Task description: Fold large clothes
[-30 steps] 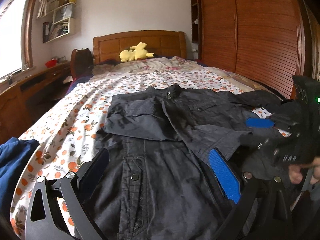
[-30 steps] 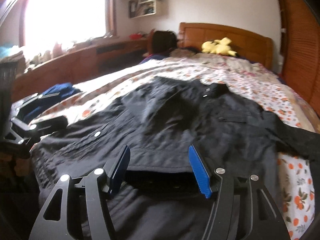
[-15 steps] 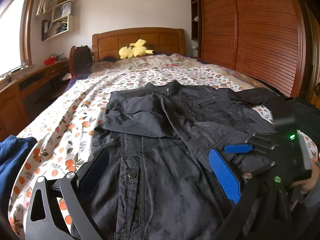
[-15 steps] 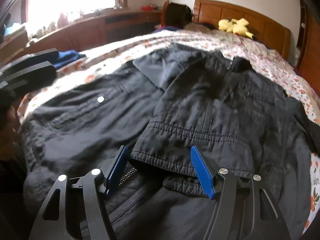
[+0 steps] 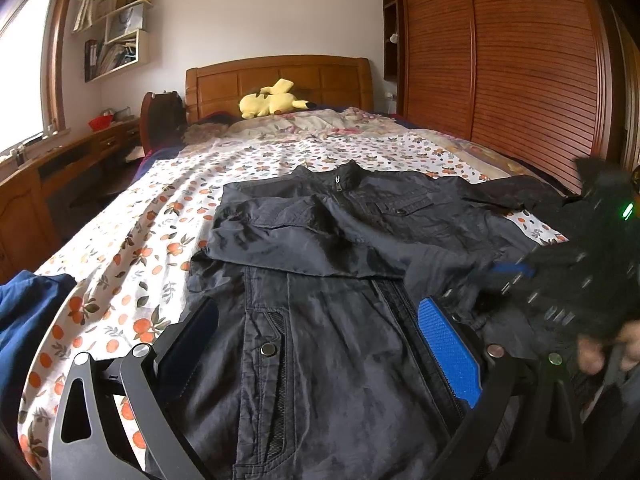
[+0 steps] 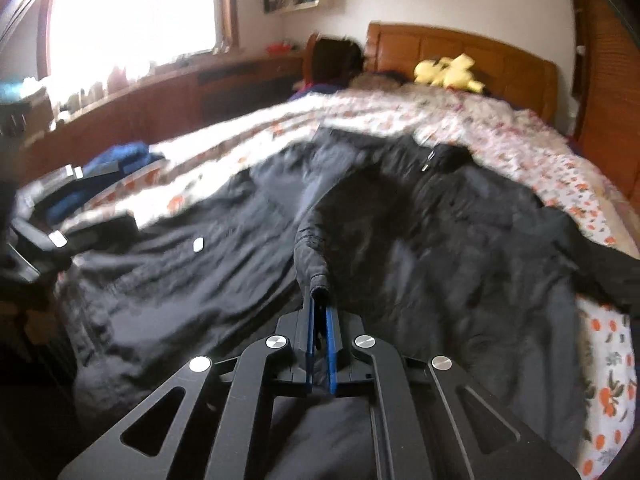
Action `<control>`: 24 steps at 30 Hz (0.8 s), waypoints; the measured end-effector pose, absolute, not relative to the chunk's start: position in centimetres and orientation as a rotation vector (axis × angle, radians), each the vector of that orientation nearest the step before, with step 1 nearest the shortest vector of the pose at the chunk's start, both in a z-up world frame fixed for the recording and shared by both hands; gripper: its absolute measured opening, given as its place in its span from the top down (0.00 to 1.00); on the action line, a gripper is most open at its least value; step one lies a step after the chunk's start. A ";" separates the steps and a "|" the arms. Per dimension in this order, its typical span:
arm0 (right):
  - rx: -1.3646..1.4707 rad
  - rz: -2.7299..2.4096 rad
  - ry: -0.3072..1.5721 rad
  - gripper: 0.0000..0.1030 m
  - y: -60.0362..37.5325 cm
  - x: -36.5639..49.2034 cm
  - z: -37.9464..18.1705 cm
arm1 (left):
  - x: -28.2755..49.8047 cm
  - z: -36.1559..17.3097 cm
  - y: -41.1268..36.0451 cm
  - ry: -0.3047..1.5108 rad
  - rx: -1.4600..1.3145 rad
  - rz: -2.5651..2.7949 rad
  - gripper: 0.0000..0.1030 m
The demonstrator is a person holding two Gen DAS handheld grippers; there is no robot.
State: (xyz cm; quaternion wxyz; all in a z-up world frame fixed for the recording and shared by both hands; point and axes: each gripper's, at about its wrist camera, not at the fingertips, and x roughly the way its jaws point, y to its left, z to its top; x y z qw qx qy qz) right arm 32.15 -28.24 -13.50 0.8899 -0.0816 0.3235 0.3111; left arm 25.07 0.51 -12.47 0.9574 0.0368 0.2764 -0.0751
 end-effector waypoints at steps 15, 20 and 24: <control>-0.091 0.664 0.575 0.96 -31.7 28.9 -8.5 | 24.9 -12.2 0.3 0.548 0.075 -0.155 0.02; -0.086 0.608 0.598 0.96 -32.9 30.0 -9.5 | 24.9 -12.4 -0.2 0.554 0.083 -0.158 0.02; -0.089 0.479 0.609 0.87 -34.5 31.6 -10.6 | 25.0 -12.4 -0.4 0.556 0.084 -0.162 0.02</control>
